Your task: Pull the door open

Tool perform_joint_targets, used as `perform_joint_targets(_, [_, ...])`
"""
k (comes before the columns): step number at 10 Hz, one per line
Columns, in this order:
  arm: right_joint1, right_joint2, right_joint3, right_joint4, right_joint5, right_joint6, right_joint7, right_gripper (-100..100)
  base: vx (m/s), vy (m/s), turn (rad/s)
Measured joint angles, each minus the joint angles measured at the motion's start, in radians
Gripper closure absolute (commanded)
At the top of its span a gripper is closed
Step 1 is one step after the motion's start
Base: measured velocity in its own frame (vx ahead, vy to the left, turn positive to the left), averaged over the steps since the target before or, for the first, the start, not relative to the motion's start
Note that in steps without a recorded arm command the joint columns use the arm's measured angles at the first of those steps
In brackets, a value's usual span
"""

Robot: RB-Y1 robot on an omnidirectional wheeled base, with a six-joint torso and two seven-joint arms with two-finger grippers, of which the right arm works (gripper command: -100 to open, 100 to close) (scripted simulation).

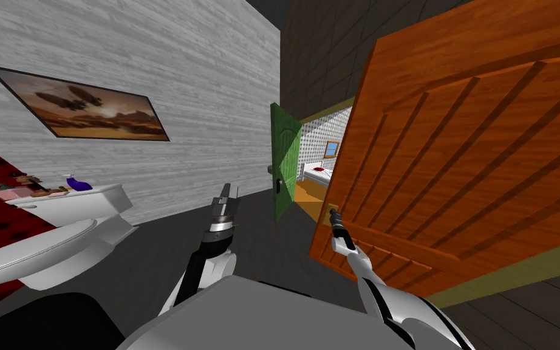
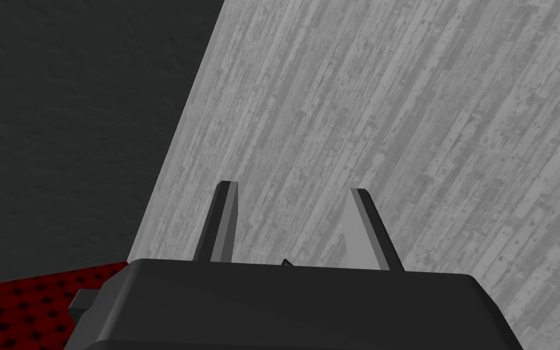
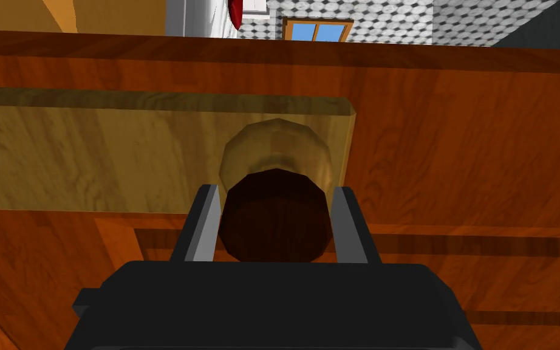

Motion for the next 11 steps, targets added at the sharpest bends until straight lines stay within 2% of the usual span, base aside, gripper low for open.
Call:
perform_joint_targets(1, [0.023, 0.002, 0.025, -0.044, 0.011, 0.014, -0.021, 100, -0.113, -0.010, -0.039])
perform_joint_targets(2, [0.010, 0.002, 0.038, -0.017, 0.017, 0.005, -0.034, 100, -0.093, -0.021, -0.054])
perform_joint_targets(4, [0.004, 0.001, 0.079, -0.005, 0.035, -0.006, -0.070, 100, -0.131, -0.049, -0.058])
perform_joint_targets(6, [0.009, -0.001, 0.116, -0.025, 0.051, -0.001, -0.104, 100, -0.128, -0.040, -0.045])
perform_joint_targets(7, [0.003, -0.001, 0.132, -0.019, 0.059, -0.003, -0.119, 100, -0.057, -0.008, 0.002])
perform_joint_targets(8, [0.004, 0.001, 0.135, -0.016, 0.060, -0.003, -0.121, 100, 0.009, 0.074, -0.214])
perform_joint_targets(9, [0.008, 0.013, 0.143, -0.030, 0.064, 0.005, -0.114, 100, 0.025, 0.098, -0.189])
perform_joint_targets(10, [-0.011, 0.020, 0.146, -0.001, 0.066, -0.003, -0.106, 100, 0.038, 0.062, -0.144])
perform_joint_targets(11, [-0.055, 0.027, 0.145, 0.083, 0.065, -0.045, -0.097, 100, 0.031, 0.031, -0.033])
